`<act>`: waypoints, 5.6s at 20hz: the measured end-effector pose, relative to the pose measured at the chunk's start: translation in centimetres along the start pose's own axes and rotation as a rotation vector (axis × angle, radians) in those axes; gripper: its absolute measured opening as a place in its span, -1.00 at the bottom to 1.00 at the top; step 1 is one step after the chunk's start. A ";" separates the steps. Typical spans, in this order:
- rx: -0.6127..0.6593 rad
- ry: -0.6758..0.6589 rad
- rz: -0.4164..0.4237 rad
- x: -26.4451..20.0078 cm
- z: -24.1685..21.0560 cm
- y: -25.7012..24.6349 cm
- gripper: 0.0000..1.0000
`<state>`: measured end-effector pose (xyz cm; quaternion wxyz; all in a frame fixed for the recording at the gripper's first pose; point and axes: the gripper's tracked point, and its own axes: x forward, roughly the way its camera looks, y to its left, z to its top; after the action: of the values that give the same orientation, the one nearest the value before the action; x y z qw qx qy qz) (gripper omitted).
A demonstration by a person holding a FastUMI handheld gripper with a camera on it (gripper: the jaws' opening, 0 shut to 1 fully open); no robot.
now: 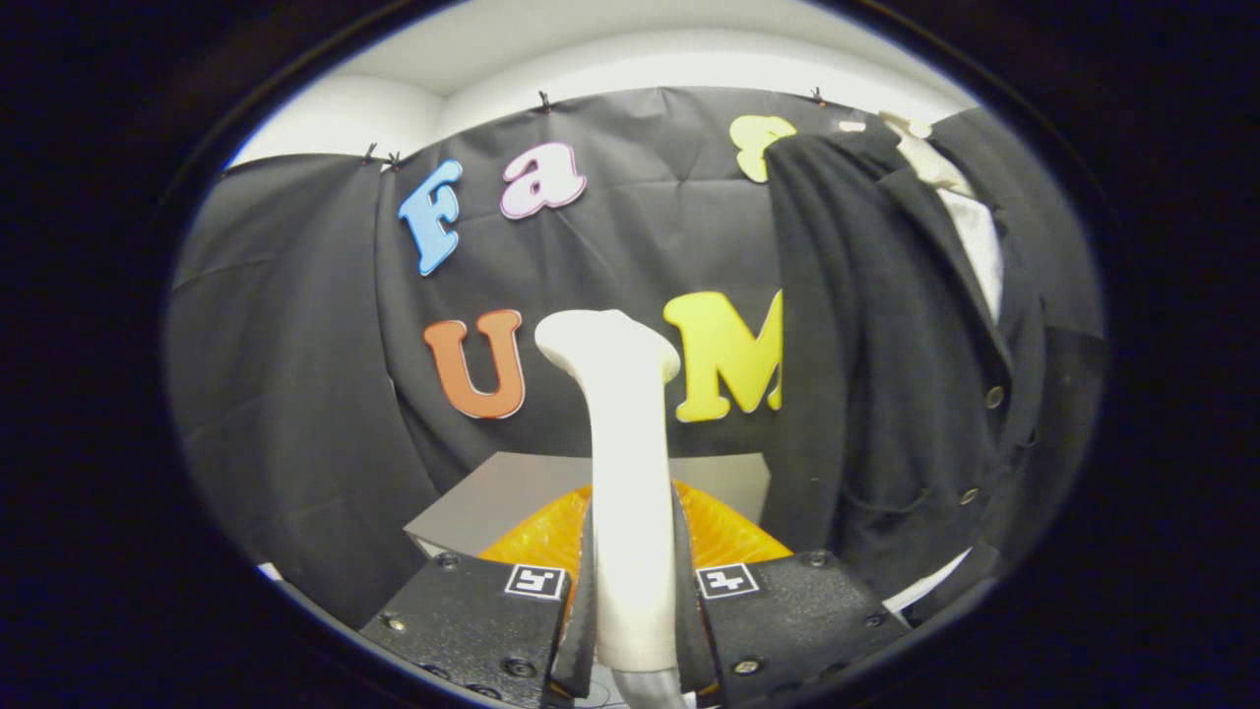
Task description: Iron the clothes twice with a garment steamer, once on the left side and once on the right side.
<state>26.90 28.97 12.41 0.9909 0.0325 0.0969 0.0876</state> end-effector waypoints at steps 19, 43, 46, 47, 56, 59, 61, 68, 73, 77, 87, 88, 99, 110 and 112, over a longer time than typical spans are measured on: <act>-0.106 -0.337 -0.366 -11.7 12.8 -21.5 -0.30; -0.222 -0.373 -0.380 -8.0 7.7 -24.6 -0.30; -0.235 -0.349 -0.408 -8.3 6.0 -24.8 -0.30; -0.240 -0.338 -0.417 -8.3 5.5 -24.7 -0.30; -0.279 -0.229 -0.470 -7.8 0.3 -24.5 -0.30; -0.300 -0.201 -0.499 -7.6 -1.3 -24.6 -0.29; -0.309 -0.187 -0.516 -7.8 -2.2 -24.6 -0.29; -0.324 -0.081 -0.562 -7.7 -7.1 -25.2 -0.29; -0.343 -0.007 -0.582 -7.7 -10.4 -25.6 -0.30; -0.334 0.058 -0.579 -8.1 -13.2 -26.0 -0.30; -0.384 0.235 -0.595 -9.2 -22.0 -28.2 -0.30; -0.383 0.253 -0.596 -9.3 -22.9 -28.5 -0.29; -0.355 0.436 -0.575 -10.6 -31.4 -30.2 -0.30; -0.269 0.327 -0.581 -15.0 -27.3 -33.2 -0.30; -0.255 0.263 -0.602 -15.5 -24.4 -34.5 -0.30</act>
<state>12.84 -6.56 -11.41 0.9474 -0.1331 0.2173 -0.1937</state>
